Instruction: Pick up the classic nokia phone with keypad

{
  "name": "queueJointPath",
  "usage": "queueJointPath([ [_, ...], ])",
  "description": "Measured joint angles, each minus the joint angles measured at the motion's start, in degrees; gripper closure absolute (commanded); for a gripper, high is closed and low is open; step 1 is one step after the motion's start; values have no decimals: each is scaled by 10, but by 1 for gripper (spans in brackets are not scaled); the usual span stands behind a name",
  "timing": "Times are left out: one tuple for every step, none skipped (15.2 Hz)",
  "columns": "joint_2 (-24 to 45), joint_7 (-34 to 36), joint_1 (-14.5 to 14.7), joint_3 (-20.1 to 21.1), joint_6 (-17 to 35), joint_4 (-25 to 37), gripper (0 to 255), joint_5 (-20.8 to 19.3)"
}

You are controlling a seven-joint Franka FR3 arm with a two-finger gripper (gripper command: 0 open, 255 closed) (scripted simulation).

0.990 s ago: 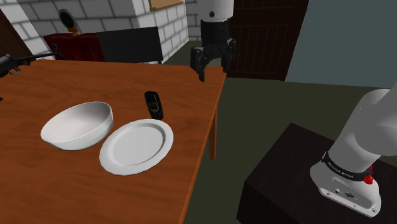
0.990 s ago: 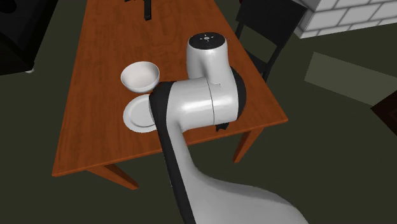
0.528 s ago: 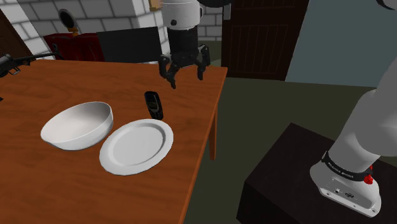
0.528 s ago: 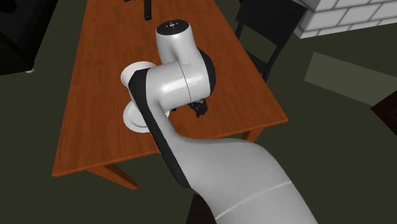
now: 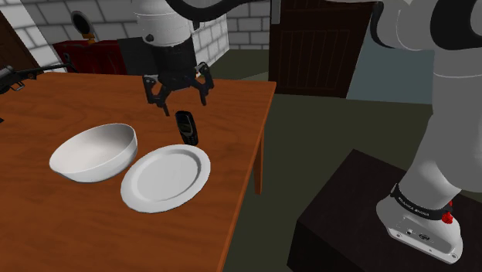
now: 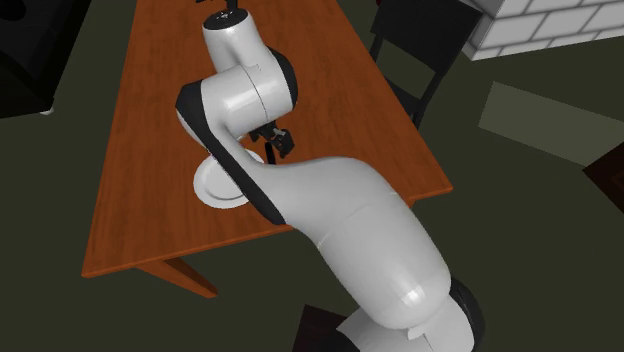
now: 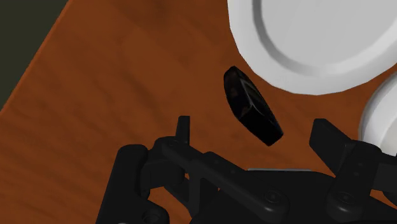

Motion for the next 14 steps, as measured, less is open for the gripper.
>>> queueJointPath([
  [11, 4, 6, -2, 0, 10, 0, -6],
  [18, 8, 9, -3, 3, 13, 0, -10],
  [18, 9, 9, -3, 10, 6, 0, -11],
  [17, 9, 6, -3, 17, -2, 0, -10],
  [16, 11, 5, -3, 25, -10, 0, -10],
  [14, 12, 3, -3, 34, -22, 0, -9],
  [12, 14, 1, -3, 43, -33, 0, -8],
  [11, 15, -1, -3, 51, -42, 0, -8],
  [11, 15, -1, -3, 53, -44, 255, -8],
  [12, 15, -1, -3, 54, -45, 255, -8],
  [12, 16, -1, -3, 55, -45, 255, -8],
  [11, 16, -1, -3, 55, -45, 255, -8],
  [11, 16, -1, -3, 55, -45, 255, -8],
  [11, 16, -1, -3, 55, -46, 255, -8],
])
